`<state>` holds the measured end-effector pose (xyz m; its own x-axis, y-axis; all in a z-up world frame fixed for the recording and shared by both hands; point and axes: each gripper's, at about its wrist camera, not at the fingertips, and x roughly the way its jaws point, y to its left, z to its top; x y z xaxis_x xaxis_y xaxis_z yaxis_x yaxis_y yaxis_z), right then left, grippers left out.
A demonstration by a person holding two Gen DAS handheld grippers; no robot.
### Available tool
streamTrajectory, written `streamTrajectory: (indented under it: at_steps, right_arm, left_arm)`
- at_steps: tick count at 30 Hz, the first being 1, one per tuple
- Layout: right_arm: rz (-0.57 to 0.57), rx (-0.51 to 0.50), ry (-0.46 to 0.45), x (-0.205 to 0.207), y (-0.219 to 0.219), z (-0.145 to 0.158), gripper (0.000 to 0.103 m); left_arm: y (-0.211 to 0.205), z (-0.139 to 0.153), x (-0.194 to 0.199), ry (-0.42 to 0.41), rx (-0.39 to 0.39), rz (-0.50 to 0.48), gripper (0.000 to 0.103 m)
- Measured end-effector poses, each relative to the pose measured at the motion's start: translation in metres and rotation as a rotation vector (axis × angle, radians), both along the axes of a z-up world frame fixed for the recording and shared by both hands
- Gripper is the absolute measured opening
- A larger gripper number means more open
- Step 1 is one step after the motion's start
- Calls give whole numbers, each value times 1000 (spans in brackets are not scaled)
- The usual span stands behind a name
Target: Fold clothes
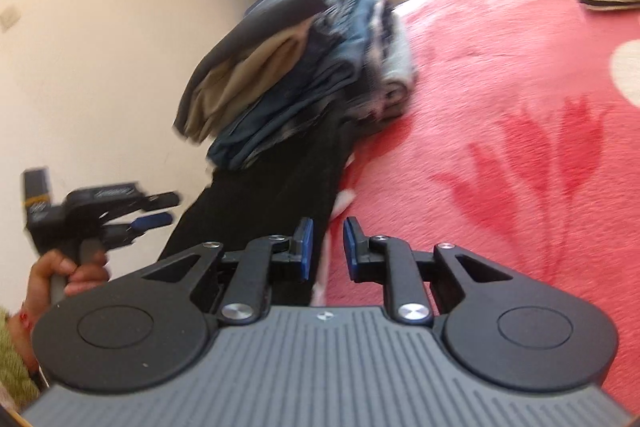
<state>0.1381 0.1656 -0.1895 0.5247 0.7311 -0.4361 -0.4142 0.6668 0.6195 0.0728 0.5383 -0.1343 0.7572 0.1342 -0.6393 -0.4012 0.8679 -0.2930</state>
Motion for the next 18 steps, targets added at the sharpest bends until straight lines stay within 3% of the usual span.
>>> streamTrajectory:
  at_steps: [4, 8, 12, 18]
  right_arm:
    - [-46, 39, 57, 11, -13, -5, 17]
    - [-66, 32, 82, 14, -19, -8, 17]
    - [-86, 35, 105, 17, -25, -8, 19]
    - [-114, 43, 157, 22, -31, -13, 25]
  left_arm:
    - [-48, 16, 19, 7, 52, -160, 43]
    - [-89, 12, 40, 32, 59, -268, 44]
    - [-117, 5, 51, 45, 77, -298, 44]
    - [-124, 15, 38, 6, 39, -290, 45]
